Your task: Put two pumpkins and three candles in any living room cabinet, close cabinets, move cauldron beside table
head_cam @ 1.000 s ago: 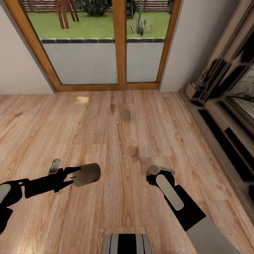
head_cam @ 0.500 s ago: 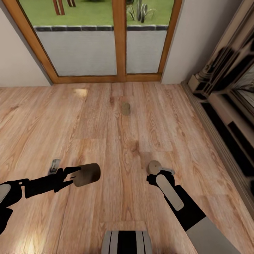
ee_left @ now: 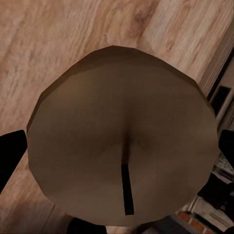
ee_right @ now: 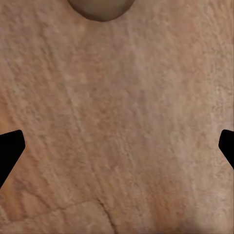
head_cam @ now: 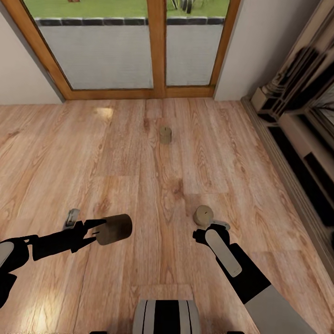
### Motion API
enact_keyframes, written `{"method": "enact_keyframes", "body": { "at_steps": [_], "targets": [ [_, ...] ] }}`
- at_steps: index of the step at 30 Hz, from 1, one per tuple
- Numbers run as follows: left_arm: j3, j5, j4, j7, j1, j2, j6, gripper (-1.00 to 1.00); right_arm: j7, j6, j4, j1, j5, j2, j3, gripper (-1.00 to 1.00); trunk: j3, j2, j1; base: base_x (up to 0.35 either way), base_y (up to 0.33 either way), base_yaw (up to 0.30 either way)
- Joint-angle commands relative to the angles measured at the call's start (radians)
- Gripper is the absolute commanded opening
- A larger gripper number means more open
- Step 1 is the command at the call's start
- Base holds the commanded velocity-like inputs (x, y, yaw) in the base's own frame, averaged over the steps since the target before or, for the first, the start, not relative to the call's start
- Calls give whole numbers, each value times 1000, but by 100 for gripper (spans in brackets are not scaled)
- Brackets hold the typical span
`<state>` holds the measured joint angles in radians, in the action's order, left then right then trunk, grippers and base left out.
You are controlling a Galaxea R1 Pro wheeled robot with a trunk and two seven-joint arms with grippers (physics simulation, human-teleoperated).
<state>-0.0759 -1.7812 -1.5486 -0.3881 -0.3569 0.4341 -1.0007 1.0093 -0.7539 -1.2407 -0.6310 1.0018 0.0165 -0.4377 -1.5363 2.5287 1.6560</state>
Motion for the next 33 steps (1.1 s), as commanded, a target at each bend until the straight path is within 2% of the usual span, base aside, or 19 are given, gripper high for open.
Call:
{"method": "enact_keyframes", "body": {
  "at_steps": [1, 6, 33],
  "targets": [
    [-1, -11, -1, -11, 0, 0, -3, -100, 9, -4, -1, -1, 8, 1, -3, 100, -1, 0, 0, 0, 0, 0],
    [-1, -11, -1, -11, 0, 0, -3, -100, 9, -4, -2, -1, 8, 1, -3, 100, -1, 0, 0, 32, 0, 0],
    [0, -10, -1, -11, 0, 0, -3, -100, 8, -1, -2, -1, 8, 1, -3, 100, -1, 0, 0, 163, -5, 0]
  ]
}}
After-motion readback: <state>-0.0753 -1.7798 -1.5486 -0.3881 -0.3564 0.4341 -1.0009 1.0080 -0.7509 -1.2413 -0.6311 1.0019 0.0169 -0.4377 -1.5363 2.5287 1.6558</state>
